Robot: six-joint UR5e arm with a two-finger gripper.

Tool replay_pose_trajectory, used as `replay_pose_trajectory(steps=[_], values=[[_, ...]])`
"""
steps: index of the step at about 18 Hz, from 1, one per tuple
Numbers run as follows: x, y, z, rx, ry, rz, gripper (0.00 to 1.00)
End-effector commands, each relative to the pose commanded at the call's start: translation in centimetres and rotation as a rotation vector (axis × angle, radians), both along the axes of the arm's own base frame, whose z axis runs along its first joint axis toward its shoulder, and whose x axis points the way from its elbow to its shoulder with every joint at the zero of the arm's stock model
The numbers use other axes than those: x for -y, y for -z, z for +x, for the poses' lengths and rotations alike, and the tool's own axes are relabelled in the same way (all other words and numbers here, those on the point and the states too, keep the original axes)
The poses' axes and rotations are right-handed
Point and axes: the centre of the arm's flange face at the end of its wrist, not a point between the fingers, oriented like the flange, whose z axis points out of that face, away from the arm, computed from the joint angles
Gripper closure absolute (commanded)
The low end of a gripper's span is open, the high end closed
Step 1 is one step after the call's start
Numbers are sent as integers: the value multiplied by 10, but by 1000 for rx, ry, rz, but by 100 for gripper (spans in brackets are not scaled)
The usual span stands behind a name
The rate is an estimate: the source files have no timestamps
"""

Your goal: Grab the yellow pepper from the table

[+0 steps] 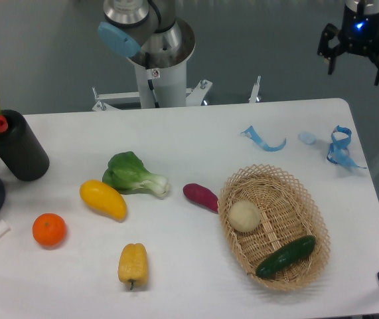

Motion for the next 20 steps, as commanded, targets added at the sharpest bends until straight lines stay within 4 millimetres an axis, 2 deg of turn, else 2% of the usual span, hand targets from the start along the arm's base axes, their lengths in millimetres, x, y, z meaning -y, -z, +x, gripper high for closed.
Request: replay_pose_trajectory(steps=[7, 13, 20], values=[[-2, 2, 0, 5, 3, 1, 0], [-8, 20, 4, 46, -1, 53, 0], [-25, 24, 9, 87, -154, 170, 0]])
